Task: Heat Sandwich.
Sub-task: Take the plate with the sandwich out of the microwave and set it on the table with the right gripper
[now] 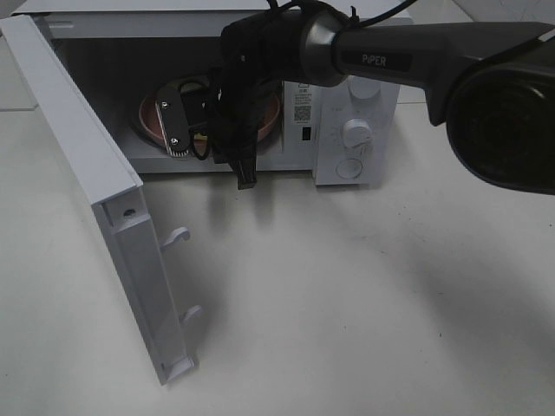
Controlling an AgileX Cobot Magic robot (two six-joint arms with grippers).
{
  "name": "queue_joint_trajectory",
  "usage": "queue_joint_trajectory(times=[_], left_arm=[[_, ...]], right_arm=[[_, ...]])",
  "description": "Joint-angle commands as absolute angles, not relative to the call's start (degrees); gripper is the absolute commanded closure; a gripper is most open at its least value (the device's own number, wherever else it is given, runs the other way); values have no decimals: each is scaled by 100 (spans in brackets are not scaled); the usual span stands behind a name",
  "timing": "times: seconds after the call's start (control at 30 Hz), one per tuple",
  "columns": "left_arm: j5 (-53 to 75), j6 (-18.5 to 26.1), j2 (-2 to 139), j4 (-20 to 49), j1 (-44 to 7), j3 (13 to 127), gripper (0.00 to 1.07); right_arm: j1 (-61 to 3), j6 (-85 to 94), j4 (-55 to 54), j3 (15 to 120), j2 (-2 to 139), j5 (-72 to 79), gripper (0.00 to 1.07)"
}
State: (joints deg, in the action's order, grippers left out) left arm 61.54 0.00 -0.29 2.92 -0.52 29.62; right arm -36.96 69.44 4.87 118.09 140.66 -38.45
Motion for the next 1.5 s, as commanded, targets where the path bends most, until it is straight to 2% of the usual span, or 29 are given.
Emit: queue_joint_trajectory(times=[0.03, 0.8, 1.2, 1.5], left_arm=[[6125, 0, -126, 292, -29, 2951, 10], [6125, 0, -126, 292, -29, 2951, 10], [6125, 0, -126, 292, -29, 2951, 10], [6125, 0, -126, 292, -29, 2951, 10]], right_arm=[[-3690, 7099, 361, 11505, 13888, -4137, 107], [-3667, 8354, 550, 9488, 12582, -2928, 107], [-3667, 8852, 688, 8904, 12147, -2492, 107], [-3541, 9574, 195, 8486, 11820, -2257, 107]])
